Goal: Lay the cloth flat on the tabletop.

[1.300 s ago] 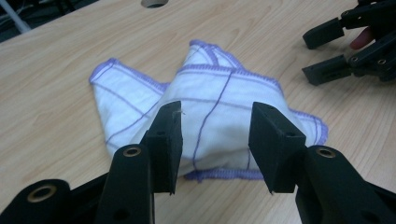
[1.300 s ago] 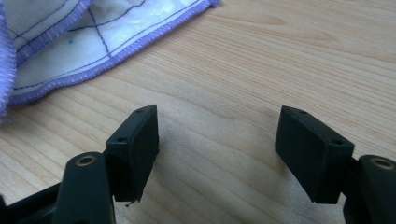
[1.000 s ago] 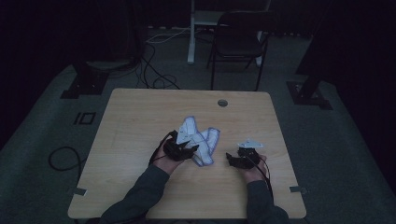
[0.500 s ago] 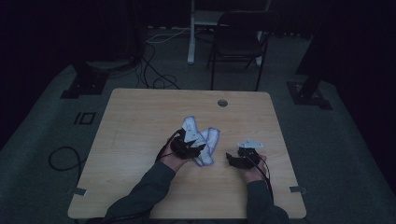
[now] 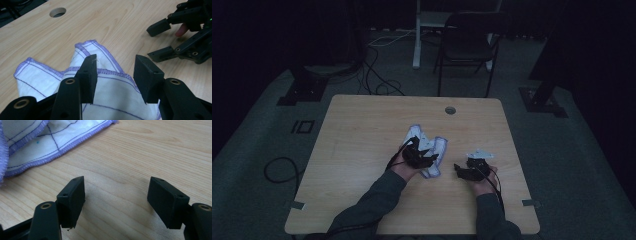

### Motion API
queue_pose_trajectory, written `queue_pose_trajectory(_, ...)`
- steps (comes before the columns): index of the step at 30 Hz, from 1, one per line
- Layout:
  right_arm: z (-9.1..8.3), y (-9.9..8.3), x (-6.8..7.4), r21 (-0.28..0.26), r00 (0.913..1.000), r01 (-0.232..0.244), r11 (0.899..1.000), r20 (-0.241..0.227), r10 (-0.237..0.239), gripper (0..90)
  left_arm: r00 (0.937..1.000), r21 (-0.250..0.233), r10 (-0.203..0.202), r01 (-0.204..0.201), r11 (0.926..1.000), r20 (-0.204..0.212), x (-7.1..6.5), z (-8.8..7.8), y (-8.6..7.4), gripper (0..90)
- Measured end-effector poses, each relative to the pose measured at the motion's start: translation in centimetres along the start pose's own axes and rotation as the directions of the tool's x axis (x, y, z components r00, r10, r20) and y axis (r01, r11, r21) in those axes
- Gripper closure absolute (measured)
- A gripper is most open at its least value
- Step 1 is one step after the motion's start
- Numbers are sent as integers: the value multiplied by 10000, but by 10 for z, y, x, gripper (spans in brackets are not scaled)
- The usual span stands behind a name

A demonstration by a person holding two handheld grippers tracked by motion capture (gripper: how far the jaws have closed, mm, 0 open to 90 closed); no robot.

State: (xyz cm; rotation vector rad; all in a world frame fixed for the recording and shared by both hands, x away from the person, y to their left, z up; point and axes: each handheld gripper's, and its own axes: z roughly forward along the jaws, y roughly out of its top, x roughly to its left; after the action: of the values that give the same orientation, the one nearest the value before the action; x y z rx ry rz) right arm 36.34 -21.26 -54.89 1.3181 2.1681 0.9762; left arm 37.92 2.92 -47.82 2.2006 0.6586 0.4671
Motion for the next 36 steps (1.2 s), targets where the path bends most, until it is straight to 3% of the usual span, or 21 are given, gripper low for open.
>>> queue_pose_trajectory(10, 0, 0, 0, 4, 10000, -3, 10000, -1, 3, 305, 9991, 263, 196, -186, 9995, -371, -7, 14, -3, 444)
queue_pose_trajectory(15, 0, 0, 0, -2, 10000, 9, 10000, -1, -9, 305, 9966, 683, 437, -389, 9969, -692, -10, 19, -8, 445)
queue_pose_trajectory(16, 0, 0, 0, -3, 10000, 10, 10000, -2, -10, 305, 9948, 972, 414, -323, 9947, -927, -10, 21, -12, 445)
queue_pose_trajectory(20, 0, 0, 0, -5, 10000, -6, 10000, -3, 6, 305, 9910, 990, -23, 157, 9950, -1337, -5, 17, -16, 704)
queue_pose_trajectory(26, 0, 0, 0, 0, 10000, -41, 10000, 4, 41, 306, 9902, 644, -400, 490, 9967, -1340, 4, 2, -22, 894)
queue_pose_trajectory(36, 0, 0, 0, -3, 10000, 2, 10000, 15, -2, 317, 9867, 677, -771, 875, 9939, -1431, 14, -4, -35, 887)
